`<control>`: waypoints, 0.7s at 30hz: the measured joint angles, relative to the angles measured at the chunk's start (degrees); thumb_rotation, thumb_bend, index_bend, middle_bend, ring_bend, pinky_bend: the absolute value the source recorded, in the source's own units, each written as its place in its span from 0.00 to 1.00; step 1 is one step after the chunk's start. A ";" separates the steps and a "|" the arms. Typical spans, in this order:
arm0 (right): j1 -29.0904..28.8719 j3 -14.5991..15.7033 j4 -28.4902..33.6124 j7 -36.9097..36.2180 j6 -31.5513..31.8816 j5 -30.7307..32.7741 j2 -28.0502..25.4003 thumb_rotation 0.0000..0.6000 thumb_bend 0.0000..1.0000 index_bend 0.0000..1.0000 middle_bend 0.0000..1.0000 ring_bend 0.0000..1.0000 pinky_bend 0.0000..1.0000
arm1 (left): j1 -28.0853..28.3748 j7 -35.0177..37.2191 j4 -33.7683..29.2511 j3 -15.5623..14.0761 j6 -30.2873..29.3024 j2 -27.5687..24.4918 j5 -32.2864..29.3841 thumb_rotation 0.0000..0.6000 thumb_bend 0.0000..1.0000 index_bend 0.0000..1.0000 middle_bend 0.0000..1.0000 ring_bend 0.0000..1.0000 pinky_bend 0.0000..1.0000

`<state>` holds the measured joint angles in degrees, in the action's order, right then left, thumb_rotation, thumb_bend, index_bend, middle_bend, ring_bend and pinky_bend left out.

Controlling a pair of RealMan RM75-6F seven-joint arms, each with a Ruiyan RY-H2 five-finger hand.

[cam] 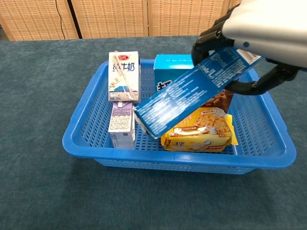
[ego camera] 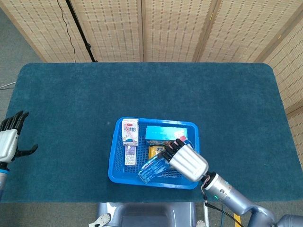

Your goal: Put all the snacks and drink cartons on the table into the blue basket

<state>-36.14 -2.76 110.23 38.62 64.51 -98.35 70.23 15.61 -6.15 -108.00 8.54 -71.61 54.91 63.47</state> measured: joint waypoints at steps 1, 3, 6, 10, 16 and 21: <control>-0.42 -0.28 -0.09 0.19 -0.68 0.14 0.86 1.00 0.73 0.60 0.63 0.59 0.59 | 0.04 0.06 0.01 -0.01 0.15 -0.04 -0.02 1.00 0.21 0.00 0.00 0.00 0.00; -1.04 -0.83 -0.57 0.21 -1.53 0.55 2.21 1.00 0.73 0.59 0.62 0.58 0.59 | 0.07 0.24 0.04 -0.02 0.28 -0.11 -0.02 1.00 0.21 0.00 0.00 0.00 0.00; -1.86 -1.81 -2.30 -0.77 -2.10 1.01 3.82 1.00 0.72 0.46 0.49 0.49 0.58 | 0.05 0.56 0.09 0.05 0.27 -0.19 -0.04 1.00 0.21 0.00 0.00 0.00 0.00; -2.22 -2.44 -3.91 -2.29 -2.13 1.23 4.11 1.00 0.18 0.13 0.11 0.15 0.37 | 0.03 0.99 0.30 0.16 0.23 -0.17 -0.04 1.00 0.21 0.00 0.00 0.00 0.00; -1.19 -2.21 -3.28 -1.38 -0.41 0.24 3.28 1.00 0.00 0.01 0.00 0.00 0.13 | 0.14 0.70 0.23 0.09 0.34 -0.09 0.00 1.00 0.21 0.00 0.00 0.00 0.00; -0.74 -1.80 -2.25 -2.09 0.04 -0.67 2.37 1.00 0.00 0.00 0.00 0.00 0.07 | -0.01 0.68 0.04 -0.02 0.06 -0.11 0.18 1.00 0.21 0.00 0.00 0.00 0.00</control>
<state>-36.88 -4.56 107.98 36.53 64.55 -99.02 72.60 15.61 -5.47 -107.96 8.51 -71.55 54.81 63.65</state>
